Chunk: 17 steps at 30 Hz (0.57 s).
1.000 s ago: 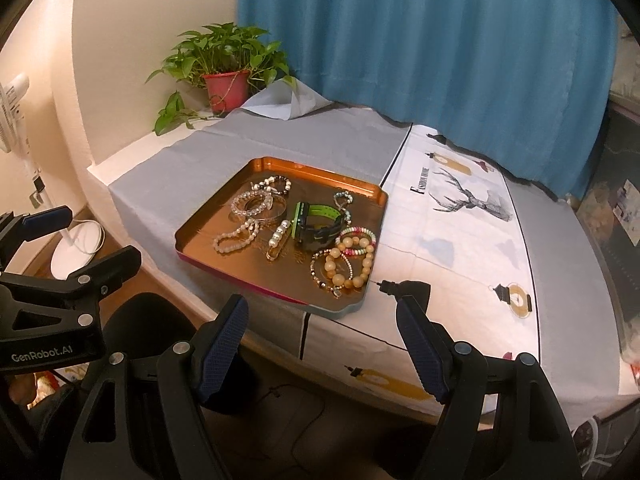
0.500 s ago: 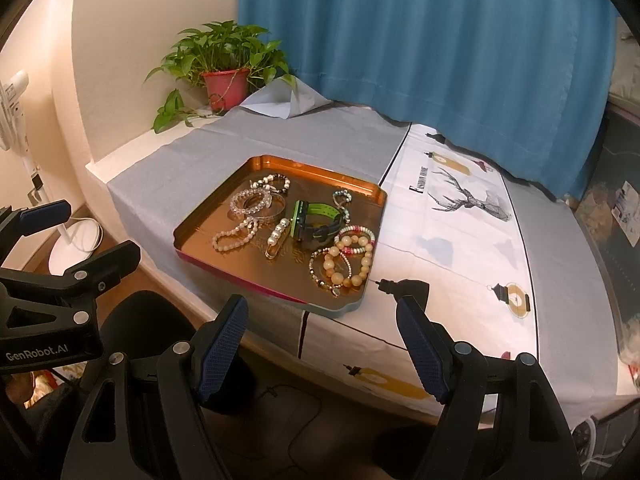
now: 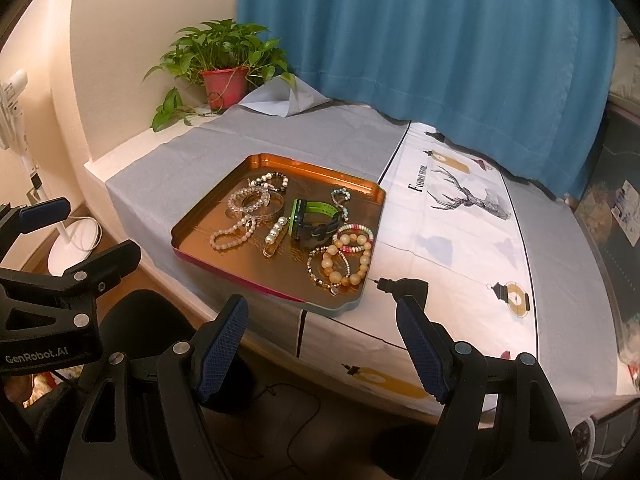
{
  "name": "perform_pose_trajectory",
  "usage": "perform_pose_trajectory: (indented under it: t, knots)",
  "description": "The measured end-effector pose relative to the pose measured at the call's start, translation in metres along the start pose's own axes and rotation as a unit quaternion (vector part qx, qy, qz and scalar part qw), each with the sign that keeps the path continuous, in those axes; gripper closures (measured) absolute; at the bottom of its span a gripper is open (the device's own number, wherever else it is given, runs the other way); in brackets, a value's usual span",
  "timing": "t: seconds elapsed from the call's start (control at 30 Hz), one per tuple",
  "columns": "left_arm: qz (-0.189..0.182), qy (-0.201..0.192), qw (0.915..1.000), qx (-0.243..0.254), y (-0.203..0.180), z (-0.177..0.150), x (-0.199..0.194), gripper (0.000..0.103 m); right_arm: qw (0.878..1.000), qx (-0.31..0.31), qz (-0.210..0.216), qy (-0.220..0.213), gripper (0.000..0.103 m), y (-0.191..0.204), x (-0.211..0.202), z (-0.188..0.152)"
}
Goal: Organize jewelry
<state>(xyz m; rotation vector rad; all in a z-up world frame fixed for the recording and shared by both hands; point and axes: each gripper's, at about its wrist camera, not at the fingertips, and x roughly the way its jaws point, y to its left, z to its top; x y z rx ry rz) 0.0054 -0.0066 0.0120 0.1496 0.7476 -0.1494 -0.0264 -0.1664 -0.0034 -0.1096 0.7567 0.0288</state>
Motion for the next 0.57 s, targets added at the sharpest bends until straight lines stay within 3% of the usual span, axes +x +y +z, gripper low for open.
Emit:
perform_pose_trajectory:
  t: [0.57]
  knots:
    - [0.002, 0.003, 1.0000, -0.003, -0.0017, -0.0016, 0.0047, 0.002, 1.000, 0.000, 0.000, 0.009, 0.026, -0.0058, 0.0047, -0.0074]
